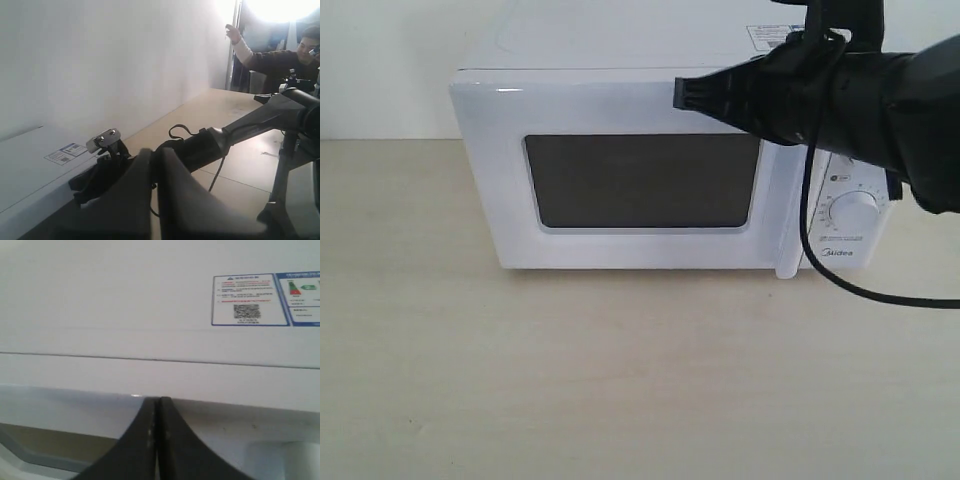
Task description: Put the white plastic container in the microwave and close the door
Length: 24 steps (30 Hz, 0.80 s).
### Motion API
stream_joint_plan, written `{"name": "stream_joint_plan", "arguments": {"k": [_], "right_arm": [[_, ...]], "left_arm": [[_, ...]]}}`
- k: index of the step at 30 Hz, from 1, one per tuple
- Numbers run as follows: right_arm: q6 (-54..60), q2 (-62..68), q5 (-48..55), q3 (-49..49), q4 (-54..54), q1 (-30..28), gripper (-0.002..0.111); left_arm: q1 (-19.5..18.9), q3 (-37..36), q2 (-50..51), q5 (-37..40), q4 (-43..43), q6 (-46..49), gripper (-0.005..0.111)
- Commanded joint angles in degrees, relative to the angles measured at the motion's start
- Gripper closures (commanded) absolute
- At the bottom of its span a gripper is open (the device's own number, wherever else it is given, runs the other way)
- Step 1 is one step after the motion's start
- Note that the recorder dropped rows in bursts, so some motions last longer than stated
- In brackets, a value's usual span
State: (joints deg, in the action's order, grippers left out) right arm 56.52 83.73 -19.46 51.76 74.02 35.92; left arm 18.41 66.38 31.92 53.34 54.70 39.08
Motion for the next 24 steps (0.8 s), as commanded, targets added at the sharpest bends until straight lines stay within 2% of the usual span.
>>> {"name": "stream_joint_plan", "arguments": {"k": [1, 13, 20, 24], "right_arm": [[3.44, 0.46, -0.03, -0.43, 3.23, -0.59, 0.108], [7.02, -4.12, 1.34, -0.43, 5.67, 0.04, 0.108], [30.22, -15.45, 3.86, -3.62, 25.26, 0.04, 0.108], [35.23, -24.78, 3.15, -10.33, 25.93, 0.04, 0.108]], "left_arm": [[0.34, 0.22, -0.14, 0.18, -0.11, -0.1, 0.102], [0.34, 0.22, -0.14, -0.1, -0.11, -0.1, 0.102], [0.34, 0.22, -0.14, -0.21, -0.11, -0.1, 0.102], [0.34, 0.22, -0.14, 1.17, -0.11, -0.1, 0.102]]}}
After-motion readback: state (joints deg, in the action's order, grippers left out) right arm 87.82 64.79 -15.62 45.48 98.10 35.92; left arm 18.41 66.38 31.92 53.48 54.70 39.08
